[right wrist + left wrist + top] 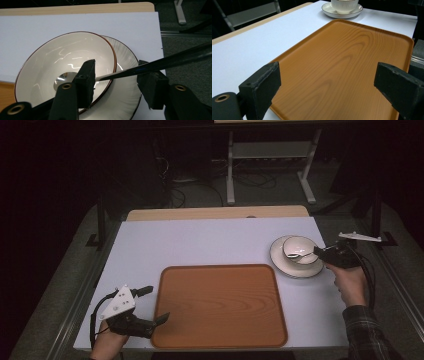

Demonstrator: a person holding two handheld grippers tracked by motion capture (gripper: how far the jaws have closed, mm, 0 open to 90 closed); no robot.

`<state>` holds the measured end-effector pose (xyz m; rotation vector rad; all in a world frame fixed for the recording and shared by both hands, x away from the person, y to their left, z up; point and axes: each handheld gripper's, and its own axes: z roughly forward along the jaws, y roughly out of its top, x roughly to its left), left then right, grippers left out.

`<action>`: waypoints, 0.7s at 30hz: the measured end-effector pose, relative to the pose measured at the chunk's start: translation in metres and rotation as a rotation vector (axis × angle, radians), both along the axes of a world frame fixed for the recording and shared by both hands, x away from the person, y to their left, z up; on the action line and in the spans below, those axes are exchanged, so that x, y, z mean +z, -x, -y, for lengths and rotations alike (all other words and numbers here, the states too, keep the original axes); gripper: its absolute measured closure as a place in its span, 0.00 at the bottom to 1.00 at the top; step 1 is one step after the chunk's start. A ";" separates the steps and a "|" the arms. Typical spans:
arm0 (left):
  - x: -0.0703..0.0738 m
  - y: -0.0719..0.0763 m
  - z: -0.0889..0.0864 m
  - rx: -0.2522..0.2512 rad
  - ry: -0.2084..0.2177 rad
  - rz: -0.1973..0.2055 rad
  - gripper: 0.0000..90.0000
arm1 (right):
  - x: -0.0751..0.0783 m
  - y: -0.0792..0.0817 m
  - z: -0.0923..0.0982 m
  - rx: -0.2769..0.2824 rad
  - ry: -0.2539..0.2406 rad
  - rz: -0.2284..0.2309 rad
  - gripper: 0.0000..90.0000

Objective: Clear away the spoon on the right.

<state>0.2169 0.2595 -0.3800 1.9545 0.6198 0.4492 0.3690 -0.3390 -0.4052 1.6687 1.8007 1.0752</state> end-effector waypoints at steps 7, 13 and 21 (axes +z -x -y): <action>0.000 0.000 0.001 0.000 -0.001 0.001 0.07 | -0.005 -0.005 0.001 -0.006 -0.014 0.028 0.59; 0.000 0.000 0.001 0.002 -0.003 0.000 0.07 | -0.008 -0.010 -0.001 -0.012 -0.006 0.048 0.67; 0.000 0.000 0.000 0.001 -0.001 0.000 0.07 | -0.003 -0.008 0.000 -0.029 0.008 0.078 0.76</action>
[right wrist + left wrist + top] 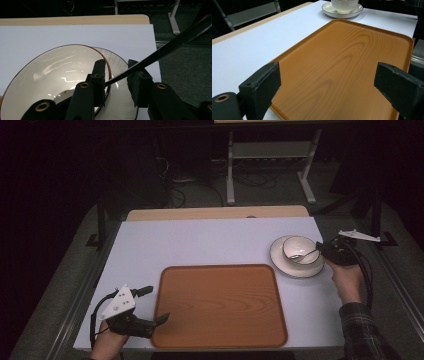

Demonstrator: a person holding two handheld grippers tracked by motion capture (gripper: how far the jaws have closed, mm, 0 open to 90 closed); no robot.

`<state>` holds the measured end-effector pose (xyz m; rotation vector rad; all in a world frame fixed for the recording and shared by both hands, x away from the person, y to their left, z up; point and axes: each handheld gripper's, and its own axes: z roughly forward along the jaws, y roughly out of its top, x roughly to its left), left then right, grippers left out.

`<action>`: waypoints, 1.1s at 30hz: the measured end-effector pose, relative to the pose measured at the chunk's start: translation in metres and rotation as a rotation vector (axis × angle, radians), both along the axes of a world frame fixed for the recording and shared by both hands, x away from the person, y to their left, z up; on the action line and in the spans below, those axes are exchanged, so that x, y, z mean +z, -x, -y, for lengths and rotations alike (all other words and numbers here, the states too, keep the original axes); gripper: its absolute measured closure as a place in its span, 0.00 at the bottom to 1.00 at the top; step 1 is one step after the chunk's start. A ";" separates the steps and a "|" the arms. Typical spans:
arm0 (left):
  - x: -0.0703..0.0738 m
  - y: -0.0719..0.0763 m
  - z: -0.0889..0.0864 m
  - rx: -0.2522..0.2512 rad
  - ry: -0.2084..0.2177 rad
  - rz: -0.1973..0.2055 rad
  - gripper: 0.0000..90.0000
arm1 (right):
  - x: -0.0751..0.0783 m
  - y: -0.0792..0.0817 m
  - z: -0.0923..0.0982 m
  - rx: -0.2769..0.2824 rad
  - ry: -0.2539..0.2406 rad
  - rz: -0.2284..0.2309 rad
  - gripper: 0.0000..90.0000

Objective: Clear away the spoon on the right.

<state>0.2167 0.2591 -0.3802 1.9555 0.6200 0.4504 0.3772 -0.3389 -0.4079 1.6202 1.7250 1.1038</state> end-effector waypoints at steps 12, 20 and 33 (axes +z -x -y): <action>0.000 0.000 -0.001 0.003 0.003 0.000 0.07 | 0.018 0.003 -0.011 0.040 0.030 0.067 0.87; 0.000 0.000 -0.001 0.005 0.007 0.002 0.07 | 0.028 0.000 -0.017 0.075 0.038 0.101 0.94; 0.000 0.000 -0.002 0.007 0.006 0.003 0.07 | 0.038 -0.002 -0.018 0.117 0.064 0.132 0.98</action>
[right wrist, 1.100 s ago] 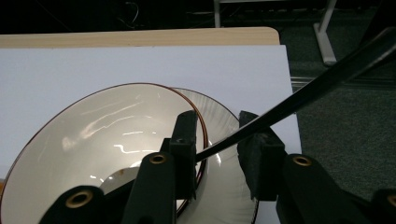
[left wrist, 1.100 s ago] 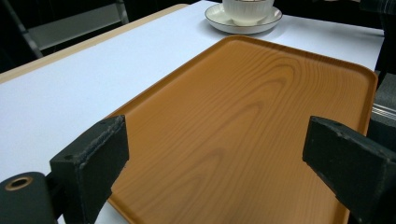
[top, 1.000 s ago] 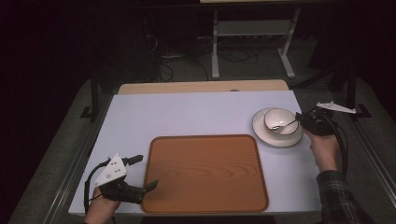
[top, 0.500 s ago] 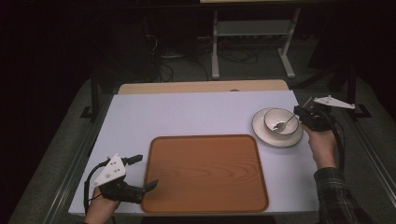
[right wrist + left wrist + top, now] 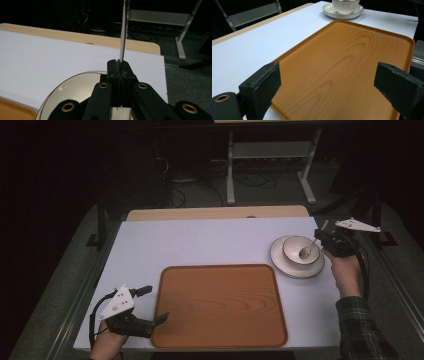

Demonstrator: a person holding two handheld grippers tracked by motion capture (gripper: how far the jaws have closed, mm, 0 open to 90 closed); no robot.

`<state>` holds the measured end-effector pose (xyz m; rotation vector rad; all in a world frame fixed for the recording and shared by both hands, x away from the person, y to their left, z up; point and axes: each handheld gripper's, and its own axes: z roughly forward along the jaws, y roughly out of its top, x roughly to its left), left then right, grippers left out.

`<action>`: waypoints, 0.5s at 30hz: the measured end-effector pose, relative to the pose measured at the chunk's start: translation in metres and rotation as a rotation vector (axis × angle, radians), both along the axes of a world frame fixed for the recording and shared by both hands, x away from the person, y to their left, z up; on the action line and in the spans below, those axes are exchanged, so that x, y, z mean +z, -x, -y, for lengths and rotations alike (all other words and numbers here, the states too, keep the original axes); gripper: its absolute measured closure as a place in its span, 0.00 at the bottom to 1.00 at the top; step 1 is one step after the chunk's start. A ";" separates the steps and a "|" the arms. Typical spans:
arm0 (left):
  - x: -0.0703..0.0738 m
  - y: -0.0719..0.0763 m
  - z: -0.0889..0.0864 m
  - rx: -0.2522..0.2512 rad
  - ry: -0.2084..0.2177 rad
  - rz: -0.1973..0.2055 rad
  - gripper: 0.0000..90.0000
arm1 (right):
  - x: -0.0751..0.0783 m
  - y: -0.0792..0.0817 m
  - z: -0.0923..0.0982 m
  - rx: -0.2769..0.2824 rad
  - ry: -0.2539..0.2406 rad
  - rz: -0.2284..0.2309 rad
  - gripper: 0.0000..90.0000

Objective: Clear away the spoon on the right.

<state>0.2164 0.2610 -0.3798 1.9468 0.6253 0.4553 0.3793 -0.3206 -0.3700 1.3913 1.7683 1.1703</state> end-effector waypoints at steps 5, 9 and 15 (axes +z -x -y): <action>0.000 0.000 0.000 0.001 -0.001 0.000 0.07 | 0.009 0.006 -0.001 0.014 0.034 0.035 0.98; 0.000 0.000 0.000 0.002 -0.001 0.002 0.07 | 0.018 0.011 0.000 0.031 0.025 0.058 0.98; 0.000 0.000 0.000 -0.001 -0.001 0.004 0.07 | 0.029 0.017 -0.005 0.063 0.033 0.080 0.98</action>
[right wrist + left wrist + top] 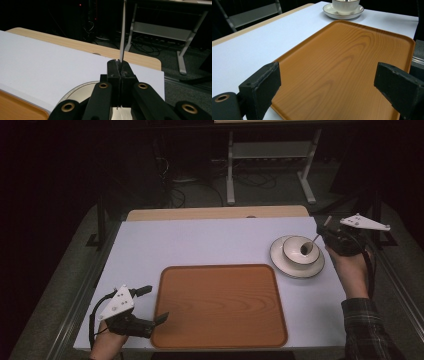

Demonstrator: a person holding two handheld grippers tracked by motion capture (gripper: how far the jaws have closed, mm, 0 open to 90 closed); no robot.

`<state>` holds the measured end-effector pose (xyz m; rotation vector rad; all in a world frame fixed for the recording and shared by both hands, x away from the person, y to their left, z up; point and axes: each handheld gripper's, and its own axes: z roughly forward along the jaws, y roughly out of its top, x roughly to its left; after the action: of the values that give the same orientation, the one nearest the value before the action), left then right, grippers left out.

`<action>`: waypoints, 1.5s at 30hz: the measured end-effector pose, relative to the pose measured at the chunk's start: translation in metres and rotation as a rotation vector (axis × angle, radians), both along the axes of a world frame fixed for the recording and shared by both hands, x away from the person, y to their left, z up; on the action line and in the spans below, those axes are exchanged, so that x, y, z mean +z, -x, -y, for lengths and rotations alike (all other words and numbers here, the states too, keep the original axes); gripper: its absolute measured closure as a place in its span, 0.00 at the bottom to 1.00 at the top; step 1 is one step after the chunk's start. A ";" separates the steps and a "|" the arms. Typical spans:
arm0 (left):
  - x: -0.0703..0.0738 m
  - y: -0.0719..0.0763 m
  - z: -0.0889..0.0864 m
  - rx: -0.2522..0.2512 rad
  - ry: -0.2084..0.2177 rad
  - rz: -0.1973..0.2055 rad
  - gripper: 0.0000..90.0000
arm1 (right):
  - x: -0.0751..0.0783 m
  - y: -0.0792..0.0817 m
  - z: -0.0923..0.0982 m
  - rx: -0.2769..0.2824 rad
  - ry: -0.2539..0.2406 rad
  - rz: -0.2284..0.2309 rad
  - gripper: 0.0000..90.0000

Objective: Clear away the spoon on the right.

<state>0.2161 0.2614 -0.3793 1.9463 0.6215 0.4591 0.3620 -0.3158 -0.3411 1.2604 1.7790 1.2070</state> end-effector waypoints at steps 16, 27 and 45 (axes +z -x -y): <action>0.000 0.000 0.000 -0.001 0.004 0.002 0.07 | 0.018 0.017 -0.016 0.124 0.038 -0.005 0.98; 0.000 0.001 0.000 -0.002 0.005 0.003 0.07 | 0.030 0.030 -0.041 0.257 0.088 -0.018 0.98; 0.000 0.001 -0.001 -0.001 0.009 0.001 0.07 | 0.024 0.040 -0.076 0.463 0.103 -0.072 0.98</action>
<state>0.2154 0.2623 -0.3789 1.9377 0.6208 0.4555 0.3221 -0.2395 -0.3167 0.8664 2.2351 1.3033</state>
